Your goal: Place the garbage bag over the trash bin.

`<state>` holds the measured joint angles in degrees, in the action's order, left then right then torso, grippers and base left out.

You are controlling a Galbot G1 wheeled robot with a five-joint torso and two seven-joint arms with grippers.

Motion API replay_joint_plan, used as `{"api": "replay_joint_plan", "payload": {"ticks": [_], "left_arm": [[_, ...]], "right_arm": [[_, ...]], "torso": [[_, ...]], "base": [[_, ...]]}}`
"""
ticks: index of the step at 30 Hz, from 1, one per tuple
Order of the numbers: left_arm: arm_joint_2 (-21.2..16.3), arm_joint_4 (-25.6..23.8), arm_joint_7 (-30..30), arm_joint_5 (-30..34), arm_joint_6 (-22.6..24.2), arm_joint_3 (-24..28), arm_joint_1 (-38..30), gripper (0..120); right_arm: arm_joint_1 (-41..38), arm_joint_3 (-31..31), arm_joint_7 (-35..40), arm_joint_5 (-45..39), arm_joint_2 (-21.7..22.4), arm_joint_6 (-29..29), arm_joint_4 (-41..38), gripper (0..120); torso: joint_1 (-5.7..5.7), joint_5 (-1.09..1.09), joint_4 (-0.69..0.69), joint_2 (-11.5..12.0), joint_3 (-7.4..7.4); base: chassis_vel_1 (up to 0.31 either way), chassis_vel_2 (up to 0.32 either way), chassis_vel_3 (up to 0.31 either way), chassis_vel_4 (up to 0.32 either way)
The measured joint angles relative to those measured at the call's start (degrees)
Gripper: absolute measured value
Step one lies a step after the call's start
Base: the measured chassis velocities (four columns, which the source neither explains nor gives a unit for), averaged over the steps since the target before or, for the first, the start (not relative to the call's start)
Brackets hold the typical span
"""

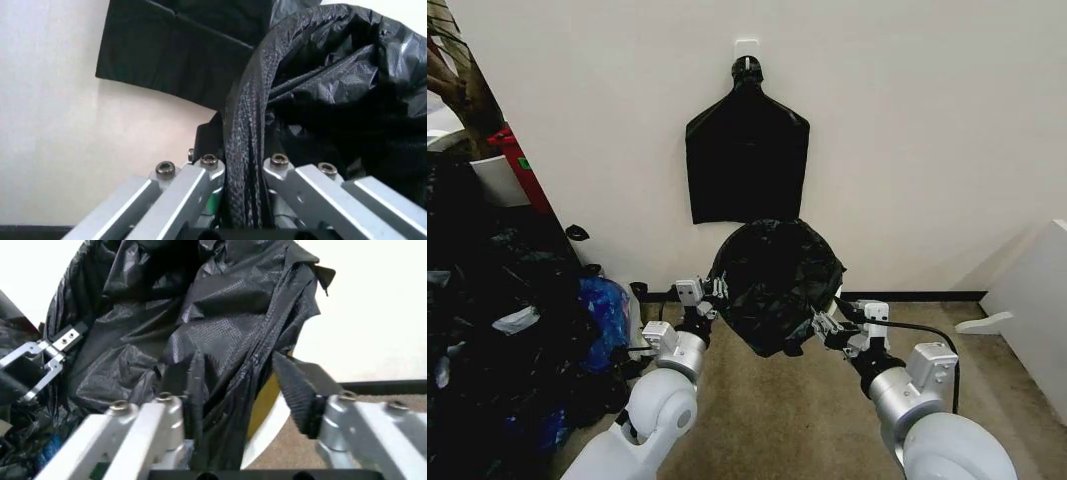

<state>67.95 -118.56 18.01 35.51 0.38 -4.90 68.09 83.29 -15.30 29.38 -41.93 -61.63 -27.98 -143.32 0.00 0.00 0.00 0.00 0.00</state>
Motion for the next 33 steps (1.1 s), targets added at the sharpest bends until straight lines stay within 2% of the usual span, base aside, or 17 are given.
{"api": "replay_joint_plan", "payload": {"ticks": [2,6,10,27,33], "left_arm": [[-0.1,-0.4,0.0,0.0,0.0,-0.1,0.2,4],[-0.2,-0.8,-0.1,0.0,0.0,-0.2,0.5,4],[-0.2,-1.0,-0.3,0.0,0.0,-0.3,0.8,4],[0.0,0.0,-0.7,-0.2,-0.4,-0.6,0.8,4],[0.2,1.5,-0.9,-0.2,-1.1,-1.3,0.2,4]], "right_arm": [[-0.1,0.1,0.0,0.1,-0.1,0.0,0.0,25],[0.1,0.2,0.0,0.6,-0.3,0.0,0.0,15],[0.5,-0.1,0.0,0.8,-0.5,0.2,0.1,0],[2.3,-0.9,0.2,1.0,-1.6,1.0,0.1,0],[3.8,-3.3,0.3,0.7,-1.8,1.0,0.1,0]], "torso": [[0.00,0.00,0.00,0.0,0.00],[0.00,0.00,0.00,0.0,0.00],[0.00,0.00,0.00,0.0,0.00],[0.00,0.00,0.00,0.0,0.00],[0.00,0.00,0.00,0.0,0.00]], "base": [[0.000,0.000,0.000,0.000],[0.000,0.000,0.000,0.000],[0.000,0.000,0.000,0.000],[0.000,0.000,0.000,0.000],[0.000,0.000,0.000,0.000]]}}
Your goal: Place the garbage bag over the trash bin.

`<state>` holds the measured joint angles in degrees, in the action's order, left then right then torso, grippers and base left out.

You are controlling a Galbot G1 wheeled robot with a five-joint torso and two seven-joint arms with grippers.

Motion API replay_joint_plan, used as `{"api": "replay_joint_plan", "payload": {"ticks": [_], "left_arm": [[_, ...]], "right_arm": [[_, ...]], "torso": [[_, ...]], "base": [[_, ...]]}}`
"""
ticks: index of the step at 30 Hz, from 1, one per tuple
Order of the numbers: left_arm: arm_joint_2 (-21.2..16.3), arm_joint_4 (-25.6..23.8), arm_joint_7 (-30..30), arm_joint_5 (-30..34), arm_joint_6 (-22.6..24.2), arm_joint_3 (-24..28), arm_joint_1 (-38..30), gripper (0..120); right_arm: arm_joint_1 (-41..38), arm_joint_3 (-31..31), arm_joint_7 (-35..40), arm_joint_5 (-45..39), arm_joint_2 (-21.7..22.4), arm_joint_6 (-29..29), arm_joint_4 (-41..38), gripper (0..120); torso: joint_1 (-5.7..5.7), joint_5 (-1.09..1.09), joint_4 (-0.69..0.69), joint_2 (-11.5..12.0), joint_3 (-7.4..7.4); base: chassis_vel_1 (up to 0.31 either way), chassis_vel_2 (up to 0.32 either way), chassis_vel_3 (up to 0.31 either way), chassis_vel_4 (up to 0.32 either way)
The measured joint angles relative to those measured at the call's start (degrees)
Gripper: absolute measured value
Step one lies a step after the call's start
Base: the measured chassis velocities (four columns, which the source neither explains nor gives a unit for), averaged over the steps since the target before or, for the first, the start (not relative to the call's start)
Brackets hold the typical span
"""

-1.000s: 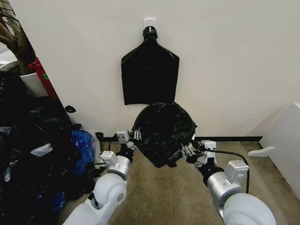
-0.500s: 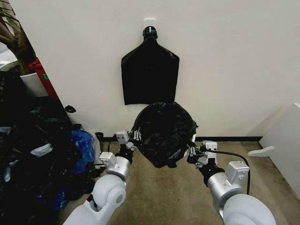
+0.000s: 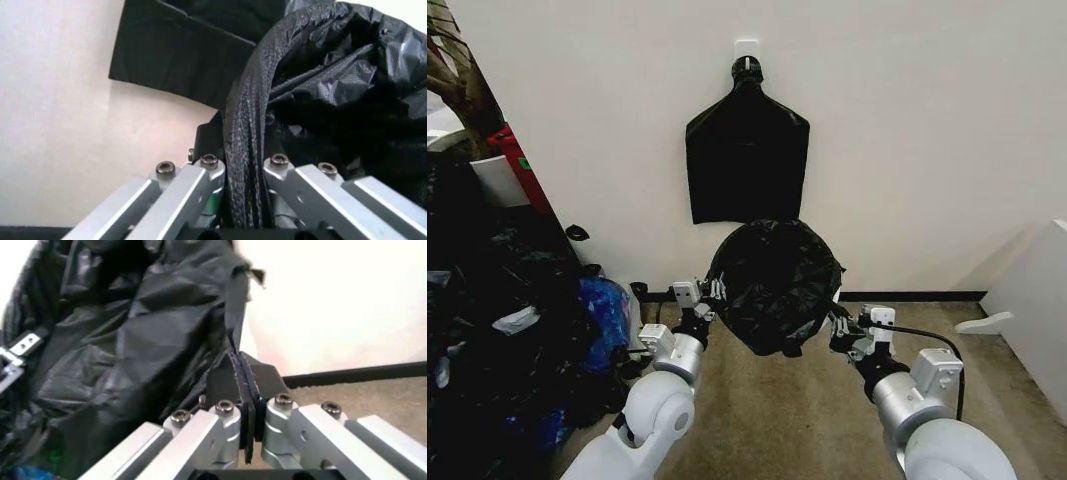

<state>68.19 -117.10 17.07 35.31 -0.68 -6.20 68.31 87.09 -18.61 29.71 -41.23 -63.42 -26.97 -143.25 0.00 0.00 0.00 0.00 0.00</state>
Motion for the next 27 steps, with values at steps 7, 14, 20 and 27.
{"api": "replay_joint_plan", "payload": {"ticks": [7,14,20,27], "left_arm": [[0.0,0.4,0.0,0.9,-0.2,-0.7,-0.6,4],[-0.3,0.5,-0.3,1.4,-0.3,-1.1,-0.8,4],[-0.3,0.7,-0.7,1.3,-0.5,-0.9,-1.1,4],[-0.4,0.8,-1.0,0.8,-0.6,-0.1,-1.4,4]], "right_arm": [[1.1,-2.9,1.1,-0.3,0.3,0.6,0.0,0],[0.6,-2.1,2.1,-2.5,-0.5,0.5,0.0,0],[-0.4,-1.3,4.3,-9.8,-1.3,0.1,0.0,6],[-1.8,-0.9,5.5,-14.4,-1.9,0.6,0.0,32]], "torso": [[0.00,0.00,0.00,0.0,0.00],[0.00,0.00,0.00,0.0,0.00],[0.00,0.00,0.00,0.0,0.00],[0.00,0.00,0.00,0.0,0.00]], "base": [[0.000,0.000,0.000,0.000],[0.000,0.000,0.000,0.000],[0.000,0.000,0.000,0.000],[0.000,0.000,0.000,0.000]]}}
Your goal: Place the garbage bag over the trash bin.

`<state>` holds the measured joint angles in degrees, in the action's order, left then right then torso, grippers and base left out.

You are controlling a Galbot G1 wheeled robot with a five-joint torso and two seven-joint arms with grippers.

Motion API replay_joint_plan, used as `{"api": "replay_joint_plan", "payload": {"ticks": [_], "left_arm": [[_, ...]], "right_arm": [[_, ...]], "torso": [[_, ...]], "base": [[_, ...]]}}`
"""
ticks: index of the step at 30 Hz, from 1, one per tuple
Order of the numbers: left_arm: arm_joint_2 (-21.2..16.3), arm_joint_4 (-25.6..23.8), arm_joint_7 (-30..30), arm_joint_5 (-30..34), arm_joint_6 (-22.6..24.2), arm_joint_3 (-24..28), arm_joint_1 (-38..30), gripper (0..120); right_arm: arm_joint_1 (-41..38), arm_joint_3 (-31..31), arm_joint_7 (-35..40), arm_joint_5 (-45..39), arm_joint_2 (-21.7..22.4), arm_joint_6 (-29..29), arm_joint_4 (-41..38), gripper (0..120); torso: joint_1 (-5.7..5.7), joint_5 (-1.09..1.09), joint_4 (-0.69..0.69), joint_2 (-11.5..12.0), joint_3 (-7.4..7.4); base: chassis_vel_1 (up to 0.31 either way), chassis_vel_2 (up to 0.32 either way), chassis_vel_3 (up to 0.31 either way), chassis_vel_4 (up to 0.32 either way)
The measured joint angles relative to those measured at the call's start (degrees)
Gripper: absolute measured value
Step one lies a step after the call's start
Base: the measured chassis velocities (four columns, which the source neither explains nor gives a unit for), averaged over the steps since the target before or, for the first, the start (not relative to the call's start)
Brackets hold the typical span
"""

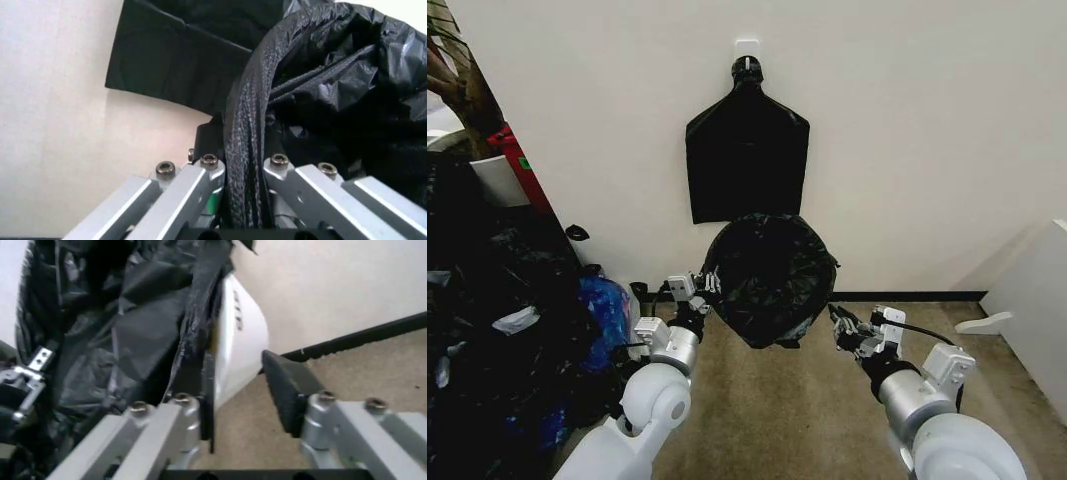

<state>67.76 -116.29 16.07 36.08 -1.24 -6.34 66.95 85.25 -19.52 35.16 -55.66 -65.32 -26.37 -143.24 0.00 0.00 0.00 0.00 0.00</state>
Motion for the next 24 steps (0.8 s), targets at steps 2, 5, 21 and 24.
{"api": "replay_joint_plan", "payload": {"ticks": [2,5,21,24], "left_arm": [[-0.1,0.0,-0.1,-0.2,0.0,0.1,0.0,4],[-0.2,0.0,-0.1,-0.2,0.0,0.2,0.0,4],[-0.1,0.4,0.1,-1.1,0.2,0.6,-0.1,4],[-0.2,0.3,0.1,-1.2,0.2,0.5,0.0,4]], "right_arm": [[-0.3,0.2,0.0,-0.2,-0.2,0.0,0.0,41],[-0.5,0.3,0.0,-0.4,-0.3,0.0,0.0,48],[-1.5,0.2,0.6,-0.7,0.8,-0.5,0.0,84],[-1.8,0.6,0.3,-0.7,0.7,-0.8,0.0,81]], "torso": [[0.00,0.00,0.00,0.0,0.00],[0.00,0.00,0.00,0.0,0.00],[0.00,0.00,0.00,0.0,0.00],[0.00,0.00,0.00,0.0,0.00]], "base": [[0.000,0.000,0.000,0.000],[0.000,0.000,0.000,0.000],[0.000,0.000,0.000,0.000],[0.000,0.000,0.000,0.000]]}}
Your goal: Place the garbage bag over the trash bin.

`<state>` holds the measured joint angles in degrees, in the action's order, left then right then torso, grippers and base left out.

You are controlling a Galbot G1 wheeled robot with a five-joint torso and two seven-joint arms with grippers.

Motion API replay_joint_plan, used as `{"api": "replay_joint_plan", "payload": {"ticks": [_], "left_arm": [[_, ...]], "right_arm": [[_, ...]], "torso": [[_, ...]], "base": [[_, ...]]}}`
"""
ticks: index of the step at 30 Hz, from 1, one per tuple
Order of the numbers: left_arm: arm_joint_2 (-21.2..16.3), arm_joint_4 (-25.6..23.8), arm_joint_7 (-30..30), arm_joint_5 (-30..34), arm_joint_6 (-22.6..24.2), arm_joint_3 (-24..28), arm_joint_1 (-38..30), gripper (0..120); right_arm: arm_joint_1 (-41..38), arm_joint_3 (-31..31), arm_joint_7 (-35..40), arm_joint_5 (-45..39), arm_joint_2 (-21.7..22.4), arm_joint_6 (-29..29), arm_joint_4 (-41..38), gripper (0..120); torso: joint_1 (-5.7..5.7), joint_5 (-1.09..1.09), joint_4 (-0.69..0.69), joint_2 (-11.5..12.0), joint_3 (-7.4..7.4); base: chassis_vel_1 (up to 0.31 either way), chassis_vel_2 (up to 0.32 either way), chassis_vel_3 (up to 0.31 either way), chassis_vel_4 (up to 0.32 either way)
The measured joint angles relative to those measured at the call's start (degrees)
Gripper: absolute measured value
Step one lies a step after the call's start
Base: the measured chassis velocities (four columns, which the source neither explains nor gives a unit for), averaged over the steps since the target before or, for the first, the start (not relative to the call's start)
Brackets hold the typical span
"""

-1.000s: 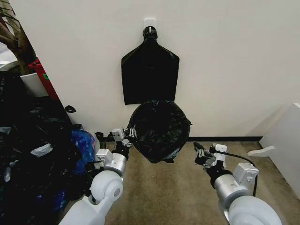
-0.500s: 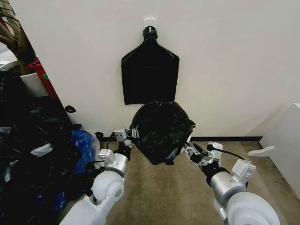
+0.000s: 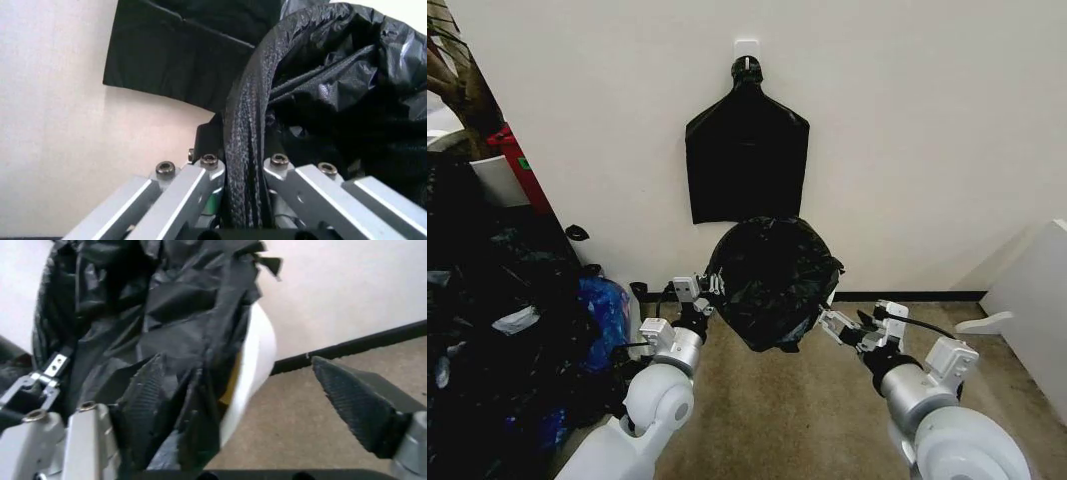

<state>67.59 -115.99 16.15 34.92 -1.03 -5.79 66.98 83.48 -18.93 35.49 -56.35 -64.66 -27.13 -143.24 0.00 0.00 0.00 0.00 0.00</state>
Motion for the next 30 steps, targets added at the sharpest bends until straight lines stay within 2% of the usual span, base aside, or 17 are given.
{"api": "replay_joint_plan", "payload": {"ticks": [3,6,10,12,18,20,23,30], "left_arm": [[0.0,-0.4,0.0,-0.1,0.0,0.1,0.2,4],[0.1,-0.5,0.1,-0.2,0.1,0.3,0.2,4],[0.3,-0.5,0.2,-0.2,0.1,0.5,0.1,4],[0.3,-0.5,0.2,-0.3,0.1,0.5,0.1,4],[0.3,-0.5,0.3,-0.3,0.1,0.4,-0.1,4],[0.3,-0.5,0.3,-0.3,0.1,0.4,-0.1,4],[0.3,-0.4,0.2,-0.2,0.1,0.3,-0.2,4],[0.4,0.5,0.2,0.9,0.1,-0.5,-0.6,4]], "right_arm": [[-0.2,0.2,-0.1,0.0,-0.1,-0.1,0.0,68],[-0.6,0.2,-0.2,0.1,-0.1,-0.1,0.0,66],[-0.7,0.0,-0.2,0.3,-0.3,-0.1,0.0,49],[-0.7,0.0,-0.2,0.4,-0.3,-0.1,0.0,47],[-0.3,-0.2,-0.2,0.8,-0.3,0.1,0.0,19],[-0.3,-0.2,-0.2,0.8,-0.3,0.1,0.0,18],[0.1,-0.4,-0.2,1.1,-0.3,0.2,0.0,1],[0.5,-1.7,-0.1,1.4,-0.5,0.5,0.0,0]], "torso": [[0.00,0.00,0.00,0.0,0.00],[0.00,0.00,0.00,0.0,0.00],[0.00,0.00,0.00,0.0,0.00],[0.00,0.00,0.00,0.0,0.00],[0.00,0.00,0.00,0.0,0.00],[0.00,0.00,0.00,0.0,0.00],[0.00,0.00,0.00,0.0,0.00],[0.00,0.00,0.00,0.0,0.00]], "base": [[0.000,0.000,0.000,0.000],[0.000,0.000,0.000,0.000],[0.000,0.000,0.000,0.000],[0.000,0.000,0.000,0.000],[0.000,0.000,0.000,0.000],[0.000,0.000,0.000,0.000],[0.000,0.000,0.000,0.000],[0.000,0.000,0.000,0.000]]}}
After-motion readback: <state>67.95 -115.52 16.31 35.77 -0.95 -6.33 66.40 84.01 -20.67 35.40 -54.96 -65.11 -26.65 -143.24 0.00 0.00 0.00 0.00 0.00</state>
